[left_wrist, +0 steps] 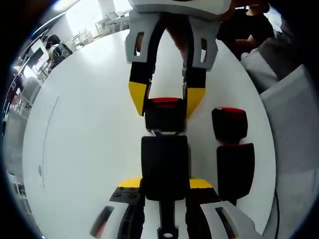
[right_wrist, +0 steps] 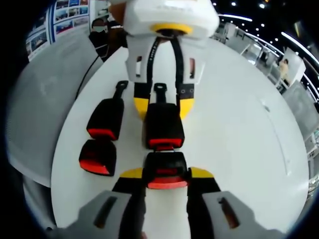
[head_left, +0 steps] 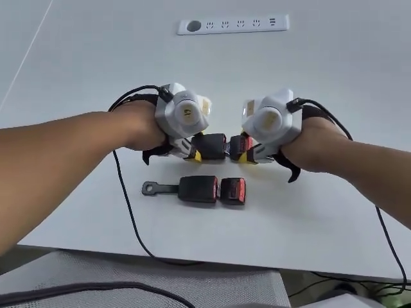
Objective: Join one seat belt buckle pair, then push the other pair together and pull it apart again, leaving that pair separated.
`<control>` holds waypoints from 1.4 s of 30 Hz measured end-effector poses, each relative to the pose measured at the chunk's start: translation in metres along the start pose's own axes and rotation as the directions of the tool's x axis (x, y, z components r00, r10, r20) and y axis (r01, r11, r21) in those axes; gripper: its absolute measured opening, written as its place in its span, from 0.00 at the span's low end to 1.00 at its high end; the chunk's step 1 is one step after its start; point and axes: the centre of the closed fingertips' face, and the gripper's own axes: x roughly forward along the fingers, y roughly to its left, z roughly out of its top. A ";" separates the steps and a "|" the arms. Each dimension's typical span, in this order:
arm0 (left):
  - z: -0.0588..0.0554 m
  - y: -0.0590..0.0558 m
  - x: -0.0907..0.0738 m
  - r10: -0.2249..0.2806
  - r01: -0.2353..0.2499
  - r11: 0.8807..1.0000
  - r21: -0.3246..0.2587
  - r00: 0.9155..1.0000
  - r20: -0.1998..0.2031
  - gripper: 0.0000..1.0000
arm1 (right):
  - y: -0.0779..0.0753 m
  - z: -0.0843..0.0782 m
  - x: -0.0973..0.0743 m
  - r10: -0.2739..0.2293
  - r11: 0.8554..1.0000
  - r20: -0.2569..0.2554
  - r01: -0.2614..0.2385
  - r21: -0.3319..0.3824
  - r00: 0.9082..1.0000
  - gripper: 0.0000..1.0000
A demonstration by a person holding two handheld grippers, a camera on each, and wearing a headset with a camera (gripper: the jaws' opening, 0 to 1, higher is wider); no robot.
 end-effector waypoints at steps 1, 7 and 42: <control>0.000 0.000 0.000 -0.002 0.002 1.000 0.000 1.000 -0.003 0.31 | 0.001 0.000 -0.001 -0.002 1.000 0.001 0.002 -0.001 1.000 0.29; 0.000 0.000 0.000 0.004 -0.004 1.000 -0.009 1.000 -0.004 0.31 | 0.000 -0.001 -0.001 -0.009 1.000 0.005 0.009 0.004 1.000 0.29; 0.001 -0.001 0.000 -0.005 0.005 1.000 -0.018 1.000 -0.012 0.32 | 0.000 -0.041 -0.030 -0.033 0.999 -0.003 0.033 0.029 0.999 0.32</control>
